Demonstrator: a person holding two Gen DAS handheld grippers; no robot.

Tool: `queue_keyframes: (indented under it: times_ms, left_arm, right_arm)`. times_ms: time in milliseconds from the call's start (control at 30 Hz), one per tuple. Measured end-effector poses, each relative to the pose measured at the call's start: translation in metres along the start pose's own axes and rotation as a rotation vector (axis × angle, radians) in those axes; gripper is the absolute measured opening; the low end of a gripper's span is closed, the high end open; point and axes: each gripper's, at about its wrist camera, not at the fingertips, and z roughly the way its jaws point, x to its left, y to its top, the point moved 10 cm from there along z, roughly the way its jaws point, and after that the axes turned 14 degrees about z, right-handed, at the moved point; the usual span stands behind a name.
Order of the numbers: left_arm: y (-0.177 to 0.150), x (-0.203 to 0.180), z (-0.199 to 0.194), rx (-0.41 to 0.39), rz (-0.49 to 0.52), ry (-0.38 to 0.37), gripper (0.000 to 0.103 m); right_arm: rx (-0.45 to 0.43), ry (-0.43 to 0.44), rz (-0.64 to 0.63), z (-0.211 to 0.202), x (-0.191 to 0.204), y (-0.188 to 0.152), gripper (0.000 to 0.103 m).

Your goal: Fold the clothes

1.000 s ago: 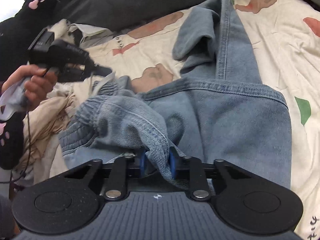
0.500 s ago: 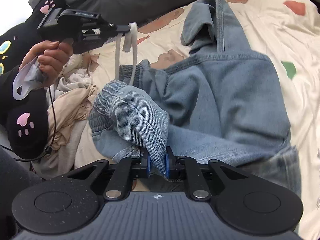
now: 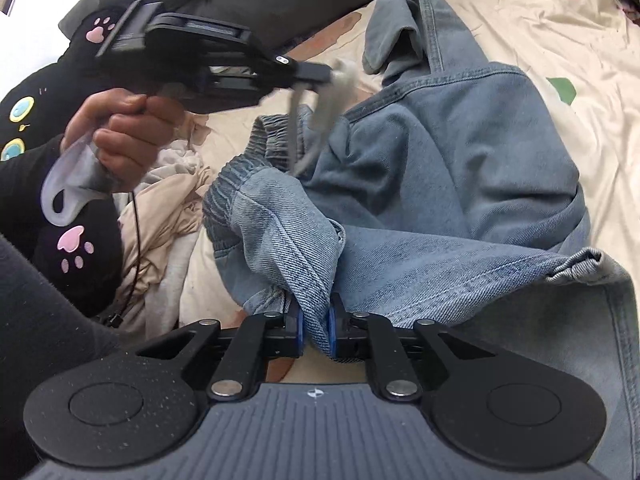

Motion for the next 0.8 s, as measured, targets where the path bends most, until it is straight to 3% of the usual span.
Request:
queue_keyframes:
  times_ms: [33, 100, 200, 433, 667, 800]
  left_arm:
    - [-0.005, -0.002, 0.006, 0.034, 0.028, 0.018, 0.014]
    - [-0.014, -0.007, 0.012, 0.073, 0.077, 0.026, 0.037]
    - [-0.022, -0.005, 0.011, 0.093, 0.079, 0.026, 0.053]
    - [-0.004, 0.023, -0.022, 0.038, 0.060, 0.121, 0.053]
    - [0.022, 0.077, -0.062, -0.040, 0.051, 0.336, 0.067]
    - [0.027, 0.103, -0.069, -0.039, 0.042, 0.442, 0.072]
  right_arm:
    - [0.001, 0.002, 0.004, 0.000, 0.000, -0.002, 0.010]
    - [0.002, 0.004, 0.009, 0.000, 0.000, -0.005, 0.010]
    - [-0.003, 0.004, 0.017, -0.001, -0.001, -0.009, 0.010]
    - [-0.054, 0.002, 0.032, -0.002, -0.002, 0.003, 0.009]
    - [-0.074, -0.014, 0.017, 0.004, -0.002, 0.027, 0.010]
    - [-0.082, -0.015, 0.002, 0.005, -0.002, 0.040, 0.010]
